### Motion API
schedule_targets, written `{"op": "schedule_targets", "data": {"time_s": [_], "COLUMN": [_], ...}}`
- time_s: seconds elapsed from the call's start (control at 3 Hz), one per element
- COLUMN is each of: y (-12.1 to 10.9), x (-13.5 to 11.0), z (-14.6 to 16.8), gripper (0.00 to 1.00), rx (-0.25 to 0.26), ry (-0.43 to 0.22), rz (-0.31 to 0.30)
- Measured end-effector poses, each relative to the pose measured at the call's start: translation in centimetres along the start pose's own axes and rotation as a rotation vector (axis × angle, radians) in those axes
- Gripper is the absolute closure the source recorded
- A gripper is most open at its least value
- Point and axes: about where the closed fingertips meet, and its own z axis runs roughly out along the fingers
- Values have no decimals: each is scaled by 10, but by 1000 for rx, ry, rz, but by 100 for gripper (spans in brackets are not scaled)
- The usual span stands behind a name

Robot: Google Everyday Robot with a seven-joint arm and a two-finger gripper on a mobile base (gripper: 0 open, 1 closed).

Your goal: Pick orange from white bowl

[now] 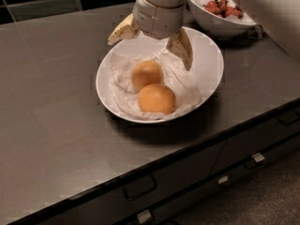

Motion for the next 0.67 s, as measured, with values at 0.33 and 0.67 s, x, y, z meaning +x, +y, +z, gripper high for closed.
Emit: {"op": "schedule_targets", "data": {"time_s": [0.33, 0.67], "y": [1, 2], "x": [1, 6], "z": [5, 11], "gripper": [1, 5], "rx": [-8, 2], "ry": [1, 2], "rz": [-7, -14]}}
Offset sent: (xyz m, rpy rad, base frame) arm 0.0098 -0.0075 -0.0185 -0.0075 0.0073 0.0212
